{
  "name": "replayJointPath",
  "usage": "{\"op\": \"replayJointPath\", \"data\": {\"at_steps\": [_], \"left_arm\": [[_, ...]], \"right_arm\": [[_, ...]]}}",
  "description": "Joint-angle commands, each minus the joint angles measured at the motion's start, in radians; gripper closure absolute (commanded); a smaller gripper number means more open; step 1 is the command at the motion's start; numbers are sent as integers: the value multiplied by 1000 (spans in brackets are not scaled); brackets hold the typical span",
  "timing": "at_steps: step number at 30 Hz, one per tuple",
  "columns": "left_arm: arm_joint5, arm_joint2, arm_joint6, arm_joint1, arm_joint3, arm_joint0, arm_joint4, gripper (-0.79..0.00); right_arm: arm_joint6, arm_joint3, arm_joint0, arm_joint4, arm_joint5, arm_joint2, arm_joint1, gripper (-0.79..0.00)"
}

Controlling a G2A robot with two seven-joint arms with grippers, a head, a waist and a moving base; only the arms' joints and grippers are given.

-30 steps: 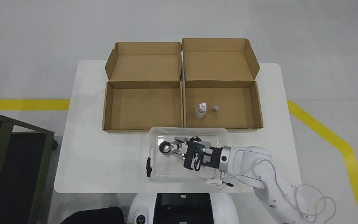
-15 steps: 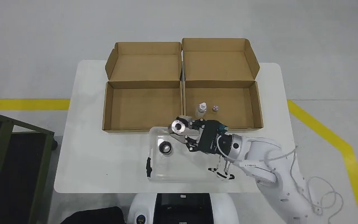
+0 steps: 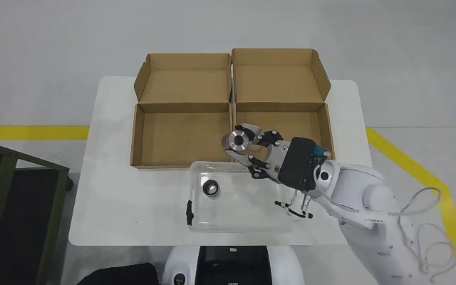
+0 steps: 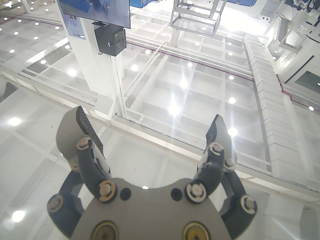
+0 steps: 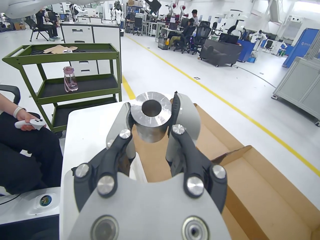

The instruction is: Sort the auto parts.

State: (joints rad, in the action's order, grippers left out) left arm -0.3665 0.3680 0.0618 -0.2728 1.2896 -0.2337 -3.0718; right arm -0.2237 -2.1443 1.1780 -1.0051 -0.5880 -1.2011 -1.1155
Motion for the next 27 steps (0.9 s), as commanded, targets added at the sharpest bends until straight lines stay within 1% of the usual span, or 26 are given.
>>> {"op": "replayJointPath", "data": {"at_steps": [1,17,22,27], "left_arm": [[0,0,0,0,0,0,0,-785],[0,0,0,0,0,0,0,-785],[0,0,0,0,0,0,0,-785],[0,0,0,0,0,0,0,-785]], "right_arm": [[2,-9,-1,3,-1,-7,0,0],[14,-13,-17,18,-5,-16,-1,0],[8,6,-24,6,-11,6,-4,0],[-13,33,-35,-39,-24,47,-6,0]]}}
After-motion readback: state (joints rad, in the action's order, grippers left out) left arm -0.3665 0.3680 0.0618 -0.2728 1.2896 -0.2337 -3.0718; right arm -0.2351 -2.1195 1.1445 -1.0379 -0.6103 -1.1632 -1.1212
